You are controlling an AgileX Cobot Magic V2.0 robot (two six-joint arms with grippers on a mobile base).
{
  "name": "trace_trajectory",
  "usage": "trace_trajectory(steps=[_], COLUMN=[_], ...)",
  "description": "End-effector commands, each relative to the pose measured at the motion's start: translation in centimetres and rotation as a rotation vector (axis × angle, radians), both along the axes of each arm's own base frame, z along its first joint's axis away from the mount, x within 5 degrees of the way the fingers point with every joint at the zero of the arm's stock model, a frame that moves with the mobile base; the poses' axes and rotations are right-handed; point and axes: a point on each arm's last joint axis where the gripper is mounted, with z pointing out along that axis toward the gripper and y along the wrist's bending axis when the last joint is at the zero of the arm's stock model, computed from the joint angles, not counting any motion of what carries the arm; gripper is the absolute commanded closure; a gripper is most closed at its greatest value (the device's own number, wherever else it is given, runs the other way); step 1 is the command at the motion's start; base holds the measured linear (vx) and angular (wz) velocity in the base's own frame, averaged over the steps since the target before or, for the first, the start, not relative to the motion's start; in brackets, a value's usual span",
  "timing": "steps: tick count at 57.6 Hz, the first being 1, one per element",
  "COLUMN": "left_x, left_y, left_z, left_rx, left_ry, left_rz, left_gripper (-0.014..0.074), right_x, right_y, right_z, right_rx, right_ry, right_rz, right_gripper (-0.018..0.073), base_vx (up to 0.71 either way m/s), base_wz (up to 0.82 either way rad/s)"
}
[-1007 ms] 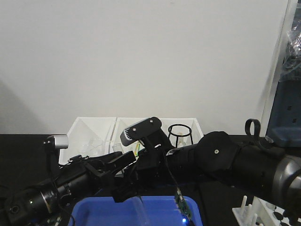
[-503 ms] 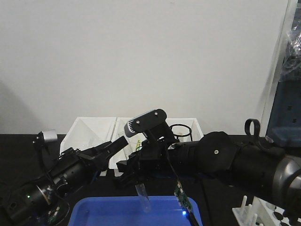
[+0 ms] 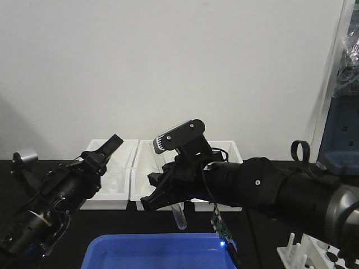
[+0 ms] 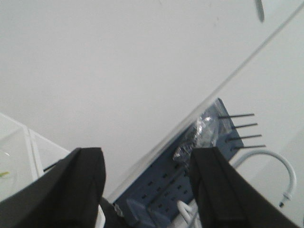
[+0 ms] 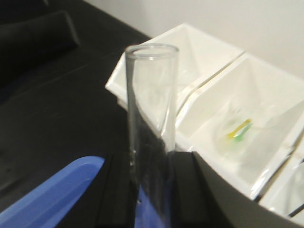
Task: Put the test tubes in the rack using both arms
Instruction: 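Carry the tube with the right gripper above a hole in the white rack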
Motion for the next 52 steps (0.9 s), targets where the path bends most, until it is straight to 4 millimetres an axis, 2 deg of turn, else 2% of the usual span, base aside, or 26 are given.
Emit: trace_trajectory(steps=[1, 12, 23, 30, 33, 43, 52], left_x=[-0.4, -0.2, -0.2, -0.2, -0.2, -0.1, -0.1], left_y=[0.9, 1.4, 1.4, 1.3, 1.3, 1.3, 1.3], left_z=[3.0, 3.0, 2.9, 2.9, 2.9, 2.7, 2.7], left_rx=[-0.082, -0.029, 0.036, 0.039, 0.041, 0.051, 0.051], left_ry=[-0.14, -0.164, -0.19, -0.185, -0.18, -0.159, -0.159], left_rz=[0.082, 0.166, 0.189, 0.188, 0.188, 0.186, 0.186], left_gripper=[0.0069, 0.0069, 0.0069, 0.0069, 0.0069, 0.0069, 0.0069], right_x=[0.1, 0.5, 0.7, 0.7, 1.0, 1.7, 0.8], right_y=[-1.0, -1.3, -1.6, -1.7, -2.3, -7.2, -12.6], right_z=[4.0, 4.8, 5.3, 5.3, 5.4, 7.4, 10.3], right_rx=[0.028, 0.05, -0.056, -0.03, 0.003, 0.061, 0.068], right_ry=[-0.189, -0.28, -0.413, -0.393, -0.368, -0.369, -0.365], right_rz=[-0.048, -0.106, -0.101, -0.114, -0.144, -0.276, -0.348], right_gripper=[0.0568, 0.0568, 0.0568, 0.0567, 0.0567, 0.0567, 0.0567], base_vx=[0.0, 0.0, 0.0, 0.0, 0.0, 0.0, 0.0], base_wz=[0.0, 0.0, 0.0, 0.0, 0.0, 0.0, 0.0])
